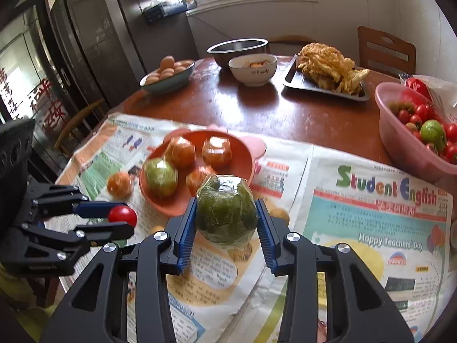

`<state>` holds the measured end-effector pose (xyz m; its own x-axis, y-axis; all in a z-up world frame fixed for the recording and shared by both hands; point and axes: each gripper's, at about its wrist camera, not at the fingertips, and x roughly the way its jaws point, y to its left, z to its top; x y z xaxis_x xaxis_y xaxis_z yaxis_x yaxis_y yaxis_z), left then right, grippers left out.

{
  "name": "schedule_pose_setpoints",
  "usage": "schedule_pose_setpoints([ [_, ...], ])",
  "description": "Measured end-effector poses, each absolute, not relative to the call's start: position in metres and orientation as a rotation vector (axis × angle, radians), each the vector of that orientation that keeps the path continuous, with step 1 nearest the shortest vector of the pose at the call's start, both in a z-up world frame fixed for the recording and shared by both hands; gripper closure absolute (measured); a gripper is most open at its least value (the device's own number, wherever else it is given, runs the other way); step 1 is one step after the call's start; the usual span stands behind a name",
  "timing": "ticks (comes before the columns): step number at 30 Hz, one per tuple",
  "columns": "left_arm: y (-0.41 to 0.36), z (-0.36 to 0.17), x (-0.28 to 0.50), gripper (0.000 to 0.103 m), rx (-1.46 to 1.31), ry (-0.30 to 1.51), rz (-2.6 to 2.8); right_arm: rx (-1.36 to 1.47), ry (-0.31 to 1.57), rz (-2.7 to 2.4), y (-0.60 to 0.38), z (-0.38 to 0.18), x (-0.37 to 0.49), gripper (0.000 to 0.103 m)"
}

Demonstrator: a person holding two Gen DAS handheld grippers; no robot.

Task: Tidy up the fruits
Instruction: 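Lift the tomato and bagged green fruit and carry both over the plate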

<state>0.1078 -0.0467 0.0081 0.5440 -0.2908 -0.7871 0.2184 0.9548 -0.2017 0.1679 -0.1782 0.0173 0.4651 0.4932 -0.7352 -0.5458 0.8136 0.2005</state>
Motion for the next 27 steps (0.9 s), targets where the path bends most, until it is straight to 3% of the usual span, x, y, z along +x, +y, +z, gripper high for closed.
schedule_pose_setpoints([
  [27, -0.055, 0.006, 0.150, 0.083, -0.067, 0.954, -0.311, -0.091, 0.858, 0.684, -0.151, 0.033, 0.219, 0.064],
])
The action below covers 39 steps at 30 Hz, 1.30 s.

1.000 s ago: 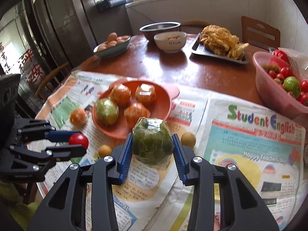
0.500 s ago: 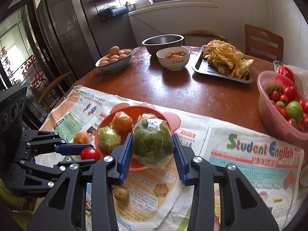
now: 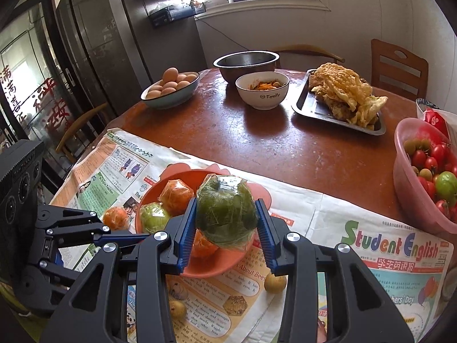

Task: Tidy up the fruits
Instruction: 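Lift the tomato and bagged green fruit and carry both over the plate, then lower both fruits into the orange plate and open both tools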

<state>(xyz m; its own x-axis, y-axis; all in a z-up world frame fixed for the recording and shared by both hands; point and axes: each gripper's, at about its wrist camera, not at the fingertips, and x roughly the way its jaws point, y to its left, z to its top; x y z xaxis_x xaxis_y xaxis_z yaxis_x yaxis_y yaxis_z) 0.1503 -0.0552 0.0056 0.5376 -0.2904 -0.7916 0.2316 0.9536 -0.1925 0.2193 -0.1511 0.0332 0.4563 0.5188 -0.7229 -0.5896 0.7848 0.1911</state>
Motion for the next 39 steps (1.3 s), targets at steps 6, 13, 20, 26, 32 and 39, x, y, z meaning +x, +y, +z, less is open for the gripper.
schedule_pose_setpoints([
  [6, -0.057, -0.002, 0.154, 0.083, -0.060, 0.969, -0.304, -0.101, 0.876, 0.693, -0.146, 0.025, 0.223, 0.064],
  [13, -0.056, -0.009, 0.157, 0.083, -0.062, 0.986, -0.300, -0.110, 0.896, 0.698, -0.141, 0.016, 0.227, 0.064],
  [20, -0.055, -0.014, 0.161, 0.083, -0.065, 0.993, -0.293, -0.116, 0.908, 0.697, -0.139, 0.009, 0.230, 0.064],
  [26, -0.054, -0.018, 0.163, 0.083, -0.067, 0.997, -0.286, -0.123, 0.914, 0.694, -0.137, 0.004, 0.232, 0.064],
  [32, -0.051, -0.021, 0.165, 0.083, -0.076, 1.002, -0.279, -0.138, 0.921, 0.691, -0.135, -0.001, 0.234, 0.064],
  [39, -0.048, -0.023, 0.166, 0.083, -0.083, 1.007, -0.274, -0.145, 0.926, 0.685, -0.132, -0.005, 0.237, 0.064],
])
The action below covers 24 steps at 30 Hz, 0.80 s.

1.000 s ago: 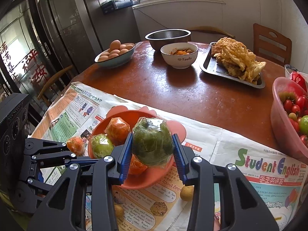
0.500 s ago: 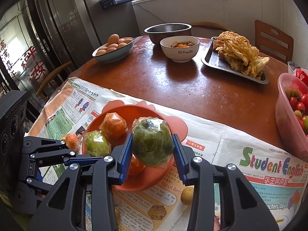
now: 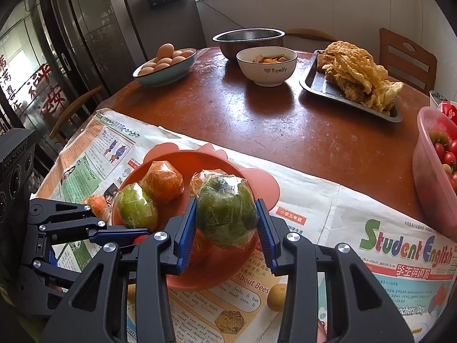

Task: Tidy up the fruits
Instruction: 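Lower both fruits into the orange plate and open both tools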

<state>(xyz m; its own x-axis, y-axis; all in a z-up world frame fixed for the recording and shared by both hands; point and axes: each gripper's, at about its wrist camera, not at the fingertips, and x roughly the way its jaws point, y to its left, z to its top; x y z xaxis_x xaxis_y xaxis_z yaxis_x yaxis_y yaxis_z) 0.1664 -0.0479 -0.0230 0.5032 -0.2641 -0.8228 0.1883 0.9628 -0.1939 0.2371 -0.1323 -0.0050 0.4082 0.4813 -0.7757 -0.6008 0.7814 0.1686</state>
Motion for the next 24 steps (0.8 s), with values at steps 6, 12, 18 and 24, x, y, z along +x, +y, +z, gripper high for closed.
schedule_pose_setpoints([
  [6, -0.0463, -0.0236, 0.1667, 0.083, -0.087, 1.007, -0.273, -0.158, 0.927, 0.681, -0.1295, -0.0074, 0.2373, 0.064],
  [12, -0.0458, -0.0242, 0.1672, 0.083, -0.088, 1.008, -0.272, -0.166, 0.925, 0.671, -0.1284, -0.0093, 0.2393, 0.064],
  [18, -0.0451, -0.0252, 0.1676, 0.083, -0.091, 1.011, -0.270, -0.165, 0.923, 0.667, -0.1287, -0.0101, 0.2402, 0.064],
  [24, -0.0442, -0.0272, 0.1678, 0.083, -0.093, 1.016, -0.268, -0.166, 0.924, 0.668, -0.1293, -0.0102, 0.2403, 0.064],
])
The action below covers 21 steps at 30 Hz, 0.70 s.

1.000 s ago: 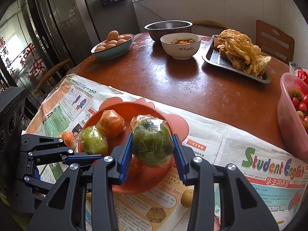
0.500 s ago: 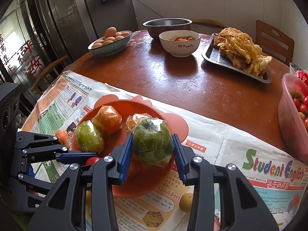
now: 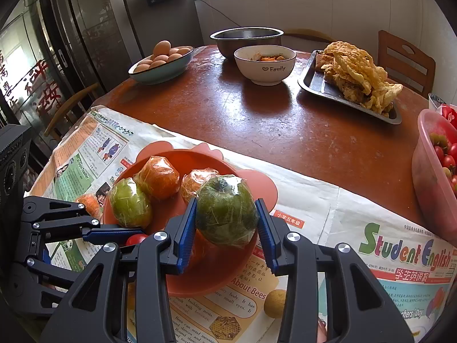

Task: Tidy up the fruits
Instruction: 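Lower both fruits into the orange plate and open both tools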

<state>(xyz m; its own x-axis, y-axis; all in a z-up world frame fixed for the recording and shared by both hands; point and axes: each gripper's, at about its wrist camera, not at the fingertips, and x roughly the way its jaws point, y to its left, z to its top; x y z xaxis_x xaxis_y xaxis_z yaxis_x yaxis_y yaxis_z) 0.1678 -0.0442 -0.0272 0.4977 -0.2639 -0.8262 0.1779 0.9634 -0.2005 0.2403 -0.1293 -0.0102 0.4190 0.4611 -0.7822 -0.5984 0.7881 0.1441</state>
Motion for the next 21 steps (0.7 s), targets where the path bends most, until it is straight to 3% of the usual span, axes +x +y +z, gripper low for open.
schedule_pose_setpoints([
  [21, -0.0442, -0.0274, 0.1680, 0.083, -0.092, 1.015, -0.267, -0.153, 0.913, 0.665, -0.1327, -0.0065, 0.2369, 0.059],
])
